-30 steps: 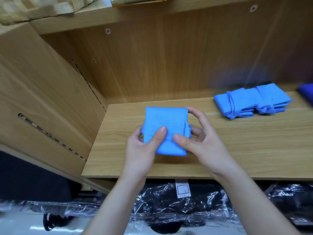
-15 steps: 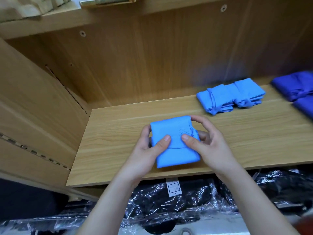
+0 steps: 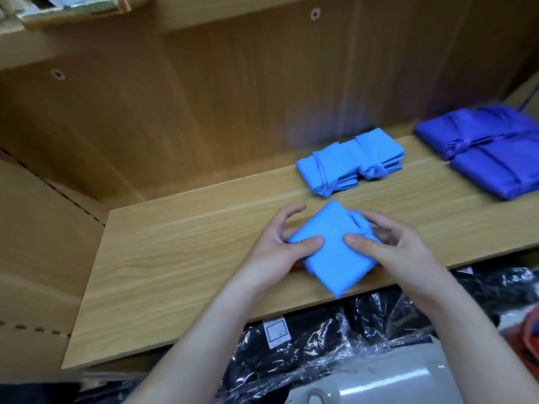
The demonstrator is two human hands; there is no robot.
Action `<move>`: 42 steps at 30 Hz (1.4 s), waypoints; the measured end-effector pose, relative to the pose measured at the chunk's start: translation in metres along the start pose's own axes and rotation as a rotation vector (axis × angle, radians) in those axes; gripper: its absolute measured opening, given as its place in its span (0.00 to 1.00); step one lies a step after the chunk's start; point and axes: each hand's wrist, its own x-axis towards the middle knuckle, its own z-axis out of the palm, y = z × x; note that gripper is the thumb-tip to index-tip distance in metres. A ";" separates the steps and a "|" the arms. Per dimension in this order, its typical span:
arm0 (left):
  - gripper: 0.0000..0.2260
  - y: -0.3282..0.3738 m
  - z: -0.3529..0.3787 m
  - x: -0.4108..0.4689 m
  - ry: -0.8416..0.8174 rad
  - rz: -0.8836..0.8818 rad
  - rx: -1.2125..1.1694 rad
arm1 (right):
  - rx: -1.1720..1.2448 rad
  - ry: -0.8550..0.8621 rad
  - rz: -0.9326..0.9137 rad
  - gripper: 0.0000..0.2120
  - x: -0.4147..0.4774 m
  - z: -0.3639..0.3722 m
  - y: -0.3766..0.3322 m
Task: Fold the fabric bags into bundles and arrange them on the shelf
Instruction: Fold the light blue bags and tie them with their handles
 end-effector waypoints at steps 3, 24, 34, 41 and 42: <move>0.17 0.004 0.013 0.014 -0.004 0.017 -0.034 | -0.017 0.077 0.007 0.26 0.008 -0.017 -0.004; 0.21 -0.001 0.018 0.116 0.253 0.442 1.235 | -0.542 0.528 -0.046 0.18 0.070 -0.101 0.011; 0.24 0.006 0.017 0.097 0.196 0.471 1.167 | -0.658 0.480 -0.052 0.15 0.071 -0.104 0.006; 0.08 -0.007 0.015 0.044 0.084 0.621 0.934 | -0.597 0.712 -0.146 0.16 0.026 -0.088 -0.008; 0.07 -0.009 0.015 0.035 0.068 0.607 0.911 | -0.556 0.724 -0.176 0.13 0.010 -0.087 -0.008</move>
